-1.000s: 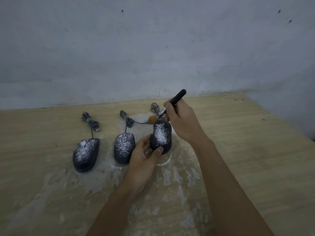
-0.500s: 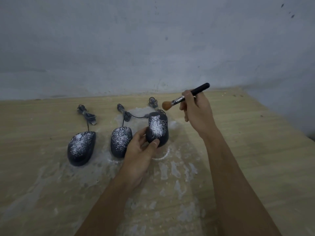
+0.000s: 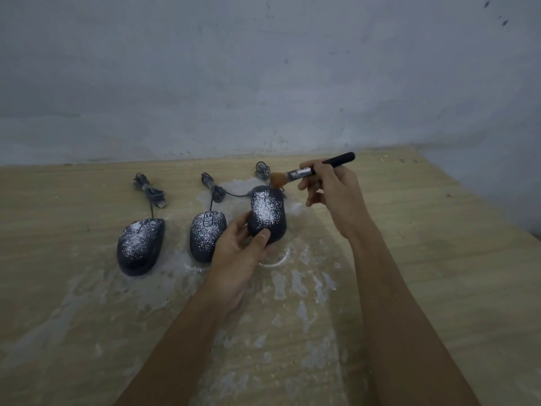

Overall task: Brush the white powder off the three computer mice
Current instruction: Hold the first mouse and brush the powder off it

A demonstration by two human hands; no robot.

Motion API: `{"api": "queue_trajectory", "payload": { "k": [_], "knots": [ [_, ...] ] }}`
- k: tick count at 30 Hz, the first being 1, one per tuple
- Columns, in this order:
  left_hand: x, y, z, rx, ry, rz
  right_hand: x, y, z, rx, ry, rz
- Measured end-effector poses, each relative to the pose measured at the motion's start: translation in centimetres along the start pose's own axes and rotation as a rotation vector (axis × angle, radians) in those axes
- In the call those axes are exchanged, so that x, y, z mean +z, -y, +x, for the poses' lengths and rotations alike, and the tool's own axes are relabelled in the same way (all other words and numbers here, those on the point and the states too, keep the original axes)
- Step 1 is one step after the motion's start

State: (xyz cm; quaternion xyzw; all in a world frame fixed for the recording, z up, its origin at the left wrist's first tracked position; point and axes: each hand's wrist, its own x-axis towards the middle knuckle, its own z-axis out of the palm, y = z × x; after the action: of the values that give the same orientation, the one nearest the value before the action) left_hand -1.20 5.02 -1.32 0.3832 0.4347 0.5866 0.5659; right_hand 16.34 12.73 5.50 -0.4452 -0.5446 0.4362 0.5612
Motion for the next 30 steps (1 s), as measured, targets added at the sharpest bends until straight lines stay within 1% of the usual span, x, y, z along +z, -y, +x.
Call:
{"api": "queue_trajectory", "payload": {
  "k": [3, 7, 9, 13, 17, 22, 28, 30],
  "knots": [
    [0.10, 0.02, -0.01, 0.002, 0.004, 0.002, -0.58, -0.17, -0.40, -0.017, 0.019, -0.030],
    [0.21, -0.06, -0.04, 0.001, 0.004, -0.012, -1.01, 0.14, -0.06, -0.057, -0.063, 0.018],
    [0.28, -0.15, -0.09, -0.004, 0.003, -0.027, -0.83, 0.07, 0.07, -0.062, -0.051, 0.016],
    [0.36, -0.34, -0.28, 0.017, 0.001, -0.023, -0.68, -0.41, -0.15, -0.039, 0.010, -0.070],
    [0.43, -0.37, -0.36, 0.036, 0.009, -0.006, -0.96, -0.22, 0.08, -0.066, -0.052, -0.017],
    [0.29, -0.34, -0.30, 0.024, 0.009, -0.026, -0.89, -0.49, -0.14, -0.062, 0.053, -0.075],
    [0.38, -0.37, -0.25, 0.021, 0.007, -0.052, -0.70, -0.19, 0.28, -0.117, -0.024, -0.022],
    [0.36, -0.35, -0.28, 0.018, 0.010, -0.051, -0.32, -0.31, 0.40, -0.111, -0.008, -0.016]
  ]
}}
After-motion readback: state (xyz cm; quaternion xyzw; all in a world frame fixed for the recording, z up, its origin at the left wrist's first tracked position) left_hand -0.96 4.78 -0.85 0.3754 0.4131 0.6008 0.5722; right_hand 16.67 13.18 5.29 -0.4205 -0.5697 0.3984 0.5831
